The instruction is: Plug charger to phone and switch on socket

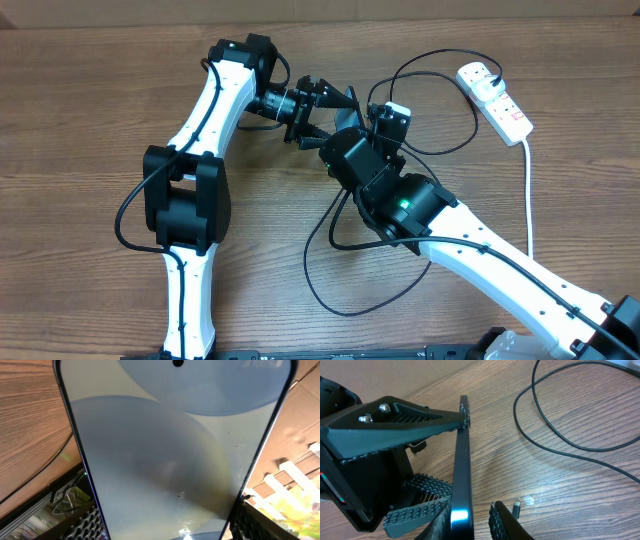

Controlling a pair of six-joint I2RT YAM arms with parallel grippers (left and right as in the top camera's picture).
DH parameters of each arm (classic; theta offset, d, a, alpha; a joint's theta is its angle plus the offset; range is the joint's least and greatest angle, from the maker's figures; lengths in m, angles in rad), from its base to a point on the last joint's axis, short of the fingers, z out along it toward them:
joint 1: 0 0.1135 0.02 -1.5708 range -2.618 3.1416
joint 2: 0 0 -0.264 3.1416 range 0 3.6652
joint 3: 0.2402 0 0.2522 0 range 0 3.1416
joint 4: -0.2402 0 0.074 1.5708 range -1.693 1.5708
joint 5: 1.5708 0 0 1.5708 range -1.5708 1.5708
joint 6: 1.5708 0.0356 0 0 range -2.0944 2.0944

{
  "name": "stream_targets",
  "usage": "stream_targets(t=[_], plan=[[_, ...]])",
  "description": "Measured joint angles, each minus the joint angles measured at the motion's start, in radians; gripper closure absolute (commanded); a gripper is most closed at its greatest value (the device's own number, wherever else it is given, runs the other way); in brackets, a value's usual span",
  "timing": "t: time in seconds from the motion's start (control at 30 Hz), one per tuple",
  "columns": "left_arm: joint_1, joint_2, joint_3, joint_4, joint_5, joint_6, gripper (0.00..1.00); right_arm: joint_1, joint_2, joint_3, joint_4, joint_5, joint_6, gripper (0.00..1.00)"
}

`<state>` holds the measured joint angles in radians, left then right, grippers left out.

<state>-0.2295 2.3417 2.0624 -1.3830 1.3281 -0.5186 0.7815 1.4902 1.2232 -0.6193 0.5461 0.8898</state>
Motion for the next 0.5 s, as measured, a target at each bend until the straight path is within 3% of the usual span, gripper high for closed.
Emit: stream_targets(t=[0.2,0.5], plan=[[0.000,0.000,0.000,0.003,0.000,0.000,0.34,0.000,0.000,0.000,0.002,0.000,-0.001,0.84],[0.000,0.000,0.000,0.003,0.000,-0.003,0.34,0.000,0.000,0.000,0.008,-0.005,0.000,0.84]])
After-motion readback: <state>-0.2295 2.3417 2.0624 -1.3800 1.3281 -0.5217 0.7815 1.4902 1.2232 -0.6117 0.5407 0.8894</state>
